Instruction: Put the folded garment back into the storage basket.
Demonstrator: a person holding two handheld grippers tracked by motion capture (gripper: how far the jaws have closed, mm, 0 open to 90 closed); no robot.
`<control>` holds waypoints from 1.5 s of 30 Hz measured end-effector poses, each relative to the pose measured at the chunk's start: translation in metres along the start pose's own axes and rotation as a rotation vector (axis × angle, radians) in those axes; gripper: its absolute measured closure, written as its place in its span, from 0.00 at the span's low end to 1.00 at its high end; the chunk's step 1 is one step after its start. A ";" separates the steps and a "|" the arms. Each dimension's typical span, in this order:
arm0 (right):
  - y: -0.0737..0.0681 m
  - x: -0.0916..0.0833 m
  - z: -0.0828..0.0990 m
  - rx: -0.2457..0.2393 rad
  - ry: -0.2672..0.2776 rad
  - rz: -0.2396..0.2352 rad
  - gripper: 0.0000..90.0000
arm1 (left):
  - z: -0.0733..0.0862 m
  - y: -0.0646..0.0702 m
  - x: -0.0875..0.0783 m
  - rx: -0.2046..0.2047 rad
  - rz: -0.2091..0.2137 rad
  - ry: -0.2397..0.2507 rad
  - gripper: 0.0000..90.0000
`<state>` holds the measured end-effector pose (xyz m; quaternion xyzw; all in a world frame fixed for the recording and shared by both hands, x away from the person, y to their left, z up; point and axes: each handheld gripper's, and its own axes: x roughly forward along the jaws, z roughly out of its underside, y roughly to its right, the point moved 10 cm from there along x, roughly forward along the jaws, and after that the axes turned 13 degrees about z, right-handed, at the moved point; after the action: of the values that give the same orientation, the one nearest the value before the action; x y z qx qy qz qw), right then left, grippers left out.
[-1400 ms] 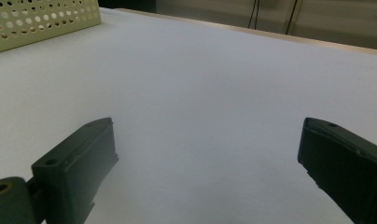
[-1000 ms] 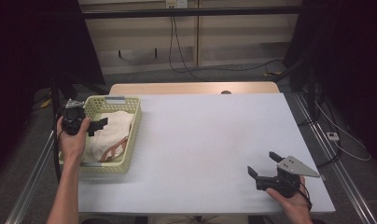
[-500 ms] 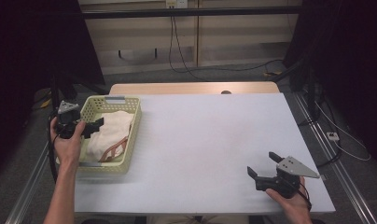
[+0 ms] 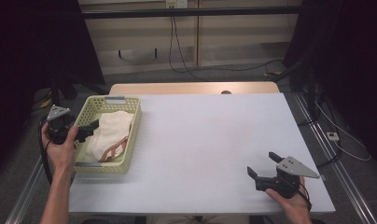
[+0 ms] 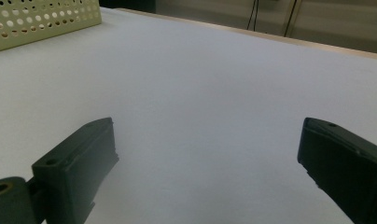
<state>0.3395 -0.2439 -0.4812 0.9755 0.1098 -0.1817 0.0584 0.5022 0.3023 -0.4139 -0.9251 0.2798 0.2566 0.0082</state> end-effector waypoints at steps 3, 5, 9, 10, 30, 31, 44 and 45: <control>0.000 0.000 0.000 0.000 0.000 0.000 0.05 | -0.003 0.005 -0.006 0.017 0.005 0.027 0.06; -0.001 0.000 0.000 -0.003 0.000 -0.003 0.05 | -0.004 0.006 -0.009 0.027 -0.001 0.037 0.06; 0.000 0.000 0.000 -0.001 0.001 -0.002 0.05 | -0.003 0.010 -0.014 0.018 0.010 0.055 0.06; 0.000 0.000 0.000 -0.001 0.000 -0.002 0.05 | -0.002 0.011 -0.016 0.012 0.015 0.058 0.06; -0.002 0.001 0.000 -0.002 0.000 -0.005 0.05 | 0.016 0.038 -0.045 0.047 0.047 0.062 0.06; -0.002 0.001 0.000 -0.002 0.000 -0.005 0.05 | 0.017 0.038 -0.046 0.054 0.045 0.064 0.06; -0.002 0.001 -0.001 -0.002 0.001 -0.006 0.05 | 0.029 0.058 -0.047 0.089 0.057 0.049 0.06; -0.002 0.001 -0.001 -0.002 0.001 -0.005 0.05 | 0.030 0.063 -0.046 0.086 0.075 0.049 0.06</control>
<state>0.3404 -0.2420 -0.4810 0.9752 0.1127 -0.1814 0.0589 0.4226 0.2779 -0.4092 -0.9188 0.3251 0.2217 0.0314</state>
